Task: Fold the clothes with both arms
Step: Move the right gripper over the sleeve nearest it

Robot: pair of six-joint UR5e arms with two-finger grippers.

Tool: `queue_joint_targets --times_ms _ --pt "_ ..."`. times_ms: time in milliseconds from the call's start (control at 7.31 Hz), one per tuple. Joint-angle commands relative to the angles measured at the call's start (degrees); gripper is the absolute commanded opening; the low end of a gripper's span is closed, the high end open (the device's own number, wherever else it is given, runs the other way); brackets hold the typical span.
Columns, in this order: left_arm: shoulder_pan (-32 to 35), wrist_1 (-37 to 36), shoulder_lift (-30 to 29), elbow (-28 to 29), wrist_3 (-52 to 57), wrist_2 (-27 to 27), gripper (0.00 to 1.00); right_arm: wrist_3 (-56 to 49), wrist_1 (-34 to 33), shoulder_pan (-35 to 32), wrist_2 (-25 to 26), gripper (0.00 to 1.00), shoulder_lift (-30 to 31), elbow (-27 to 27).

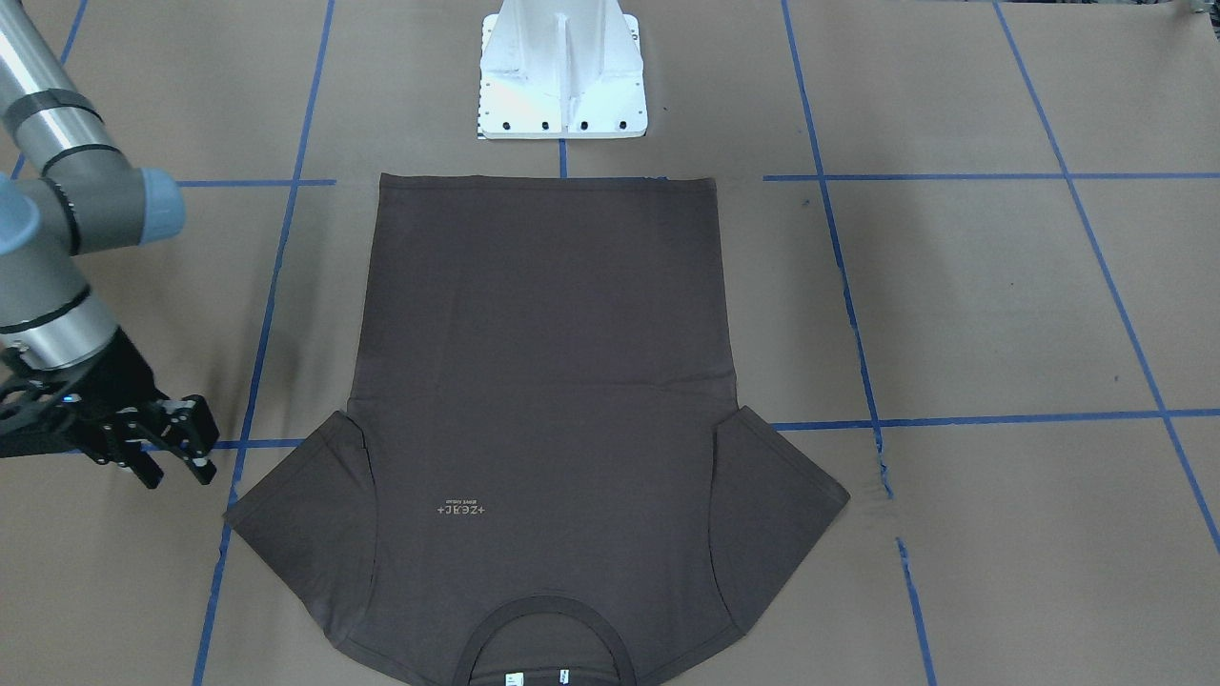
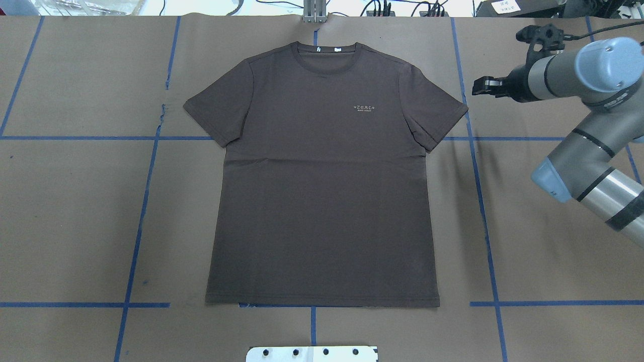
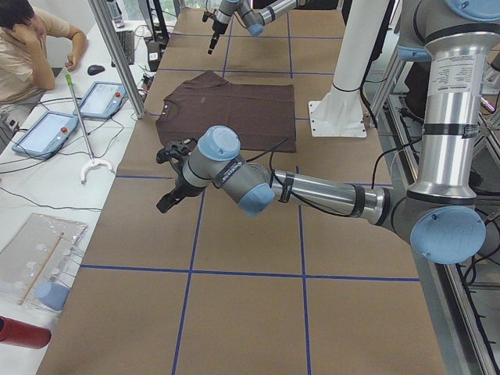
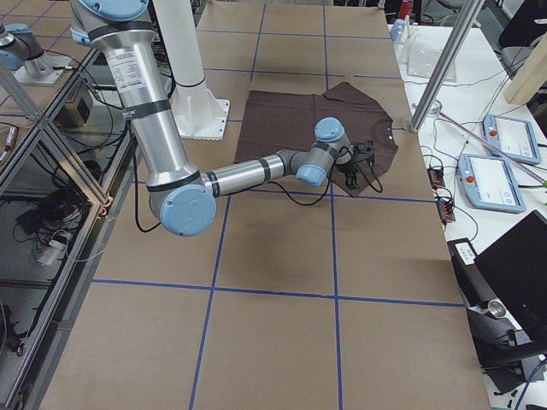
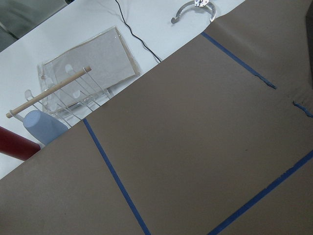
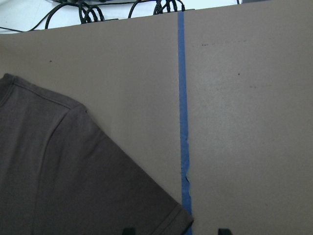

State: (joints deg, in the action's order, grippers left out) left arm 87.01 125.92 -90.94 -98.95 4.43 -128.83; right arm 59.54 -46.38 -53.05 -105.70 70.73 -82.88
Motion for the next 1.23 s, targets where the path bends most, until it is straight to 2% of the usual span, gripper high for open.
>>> queue_joint_targets --times_ms 0,411,684,1095 --pt "-0.1 0.3 0.1 0.1 0.1 0.0 1.0 0.0 0.2 2.4 3.1 0.51 -4.4 6.1" --pt "0.0 0.3 0.1 0.0 0.1 0.1 1.0 -2.5 0.7 1.6 3.0 0.49 -4.5 8.8" --pt "0.0 0.4 0.1 0.0 0.1 0.1 1.0 -2.5 5.1 1.9 3.1 0.49 -4.7 12.5" --pt "0.0 0.4 0.1 0.0 0.1 0.1 1.0 -2.5 5.3 2.3 3.1 0.49 -5.0 13.5"
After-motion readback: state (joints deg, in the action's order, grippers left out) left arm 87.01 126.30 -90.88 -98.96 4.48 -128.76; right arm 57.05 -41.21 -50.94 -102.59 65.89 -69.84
